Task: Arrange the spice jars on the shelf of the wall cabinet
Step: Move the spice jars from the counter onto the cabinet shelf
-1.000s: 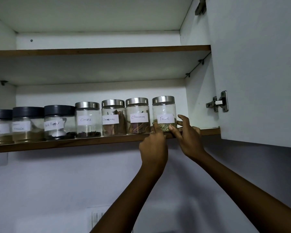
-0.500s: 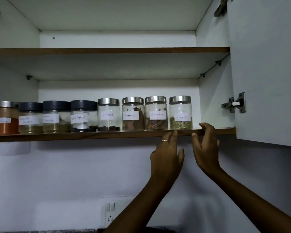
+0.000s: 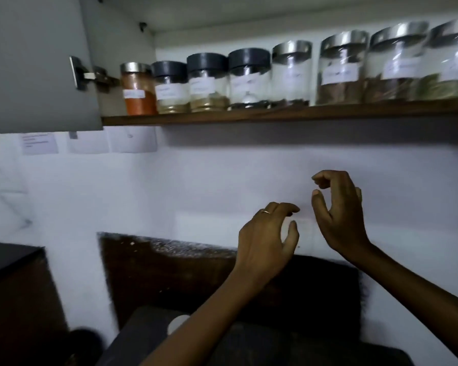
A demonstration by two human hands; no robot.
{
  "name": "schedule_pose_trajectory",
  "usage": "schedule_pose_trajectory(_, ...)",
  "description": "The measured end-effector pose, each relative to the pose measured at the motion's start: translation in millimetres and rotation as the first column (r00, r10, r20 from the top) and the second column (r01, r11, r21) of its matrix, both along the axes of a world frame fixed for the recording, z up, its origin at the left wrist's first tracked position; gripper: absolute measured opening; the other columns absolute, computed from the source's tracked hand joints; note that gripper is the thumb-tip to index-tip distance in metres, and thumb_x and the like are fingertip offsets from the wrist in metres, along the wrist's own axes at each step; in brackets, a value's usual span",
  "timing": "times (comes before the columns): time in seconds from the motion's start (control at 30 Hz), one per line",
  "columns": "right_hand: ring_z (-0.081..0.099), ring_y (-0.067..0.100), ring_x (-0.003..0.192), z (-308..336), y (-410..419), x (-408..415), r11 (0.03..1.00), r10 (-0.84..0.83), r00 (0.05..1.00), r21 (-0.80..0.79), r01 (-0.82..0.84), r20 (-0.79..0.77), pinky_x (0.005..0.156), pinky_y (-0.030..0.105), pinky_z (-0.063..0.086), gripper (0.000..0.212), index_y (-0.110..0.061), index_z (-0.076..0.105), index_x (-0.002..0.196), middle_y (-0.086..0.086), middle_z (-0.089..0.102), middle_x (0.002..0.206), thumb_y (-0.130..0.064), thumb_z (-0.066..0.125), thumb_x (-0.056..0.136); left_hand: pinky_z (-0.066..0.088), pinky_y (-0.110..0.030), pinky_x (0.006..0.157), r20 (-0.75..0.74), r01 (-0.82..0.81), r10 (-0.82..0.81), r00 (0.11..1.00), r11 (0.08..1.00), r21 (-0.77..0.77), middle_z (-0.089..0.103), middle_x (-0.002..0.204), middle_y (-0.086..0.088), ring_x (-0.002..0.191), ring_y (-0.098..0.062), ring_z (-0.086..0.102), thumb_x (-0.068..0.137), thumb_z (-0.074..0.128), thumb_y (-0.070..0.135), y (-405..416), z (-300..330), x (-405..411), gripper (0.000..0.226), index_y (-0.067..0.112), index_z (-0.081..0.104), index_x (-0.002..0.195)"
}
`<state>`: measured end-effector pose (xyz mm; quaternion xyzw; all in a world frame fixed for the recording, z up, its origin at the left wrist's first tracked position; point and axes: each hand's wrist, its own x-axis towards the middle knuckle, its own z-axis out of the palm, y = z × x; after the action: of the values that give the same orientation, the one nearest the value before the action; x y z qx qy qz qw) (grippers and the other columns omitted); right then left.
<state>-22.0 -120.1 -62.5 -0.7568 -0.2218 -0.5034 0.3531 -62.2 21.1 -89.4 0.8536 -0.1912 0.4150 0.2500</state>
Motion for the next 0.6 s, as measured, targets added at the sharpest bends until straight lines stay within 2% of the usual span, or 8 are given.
schedule_pose_trajectory(0.13,0.050,0.007,0.094,-31,83,3,0.997,0.053,0.997,-0.059,-0.057,-0.057,0.081,0.022,0.024,0.023,-0.010,0.056,0.105,-0.004,0.054,0.098,-0.009,0.049,0.082,0.033,-0.006,0.059,-0.074,-0.047,0.042,0.996,0.996,-0.071,0.062,0.107,0.018,0.086,0.000,0.059,0.089,0.049,0.033,83,-28,8,0.024,0.034,0.057,0.111)
schedule_pose_trajectory(0.2,0.052,0.008,0.095,-50,117,5,0.993,0.082,0.992,-0.077,-0.090,-0.097,0.079,0.022,0.025,0.023,-0.011,0.057,0.103,-0.007,0.053,0.097,-0.007,0.050,0.081,0.037,-0.010,0.057,-0.108,-0.056,0.045,0.993,0.993,-0.101,0.062,0.106,0.019,0.082,0.002,0.060,0.088,0.050,0.032,115,-42,12,0.023,0.036,0.056,0.110)
schedule_pose_trajectory(0.27,0.055,0.013,0.095,-78,158,9,0.989,0.089,0.981,-0.098,-0.107,-0.171,0.081,0.025,0.029,0.023,-0.011,0.057,0.103,-0.004,0.057,0.098,-0.007,0.050,0.081,0.041,-0.016,0.060,-0.154,-0.068,0.050,0.987,0.991,-0.113,0.062,0.105,0.017,0.084,0.001,0.060,0.088,0.051,0.030,154,-65,17,0.022,0.035,0.057,0.109)
schedule_pose_trajectory(0.33,0.055,0.016,0.093,-111,193,11,0.986,0.077,0.965,-0.126,-0.111,-0.251,0.082,0.029,0.033,0.022,-0.012,0.057,0.103,-0.001,0.059,0.098,-0.008,0.049,0.083,0.042,-0.019,0.066,-0.208,-0.088,0.064,0.976,0.990,-0.109,0.063,0.105,0.016,0.091,-0.002,0.059,0.088,0.052,0.027,191,-95,22,0.022,0.033,0.057,0.109)
schedule_pose_trajectory(0.43,0.055,0.018,0.094,-160,233,13,0.981,0.032,0.925,-0.165,-0.101,-0.378,0.082,0.034,0.037,0.021,-0.013,0.057,0.104,0.000,0.058,0.099,-0.007,0.051,0.084,0.046,-0.022,0.067,-0.320,-0.096,0.055,0.946,0.989,-0.115,0.061,0.105,0.015,0.090,-0.004,0.059,0.088,0.053,0.023,235,-139,28,0.023,0.031,0.058,0.109)
schedule_pose_trajectory(0.53,0.054,0.018,0.094,-200,256,11,0.974,0.004,0.872,-0.197,-0.115,-0.489,0.079,0.031,0.035,0.023,-0.013,0.057,0.105,0.000,0.058,0.100,-0.006,0.052,0.084,0.048,-0.023,0.067,-0.426,-0.097,0.039,0.904,0.988,-0.117,0.060,0.108,0.014,0.089,-0.005,0.059,0.089,0.053,0.022,266,-179,32,0.024,0.029,0.057,0.112)
schedule_pose_trajectory(0.6,0.053,0.018,0.097,-224,268,10,0.970,-0.016,0.817,-0.206,-0.126,-0.576,0.082,0.030,0.035,0.026,-0.013,0.056,0.108,0.001,0.058,0.103,-0.006,0.051,0.084,0.048,-0.022,0.073,-0.506,-0.092,0.014,0.862,0.987,-0.129,0.058,0.116,0.011,0.096,-0.005,0.058,0.089,0.055,0.021,282,-206,37,0.029,0.029,0.055,0.117)
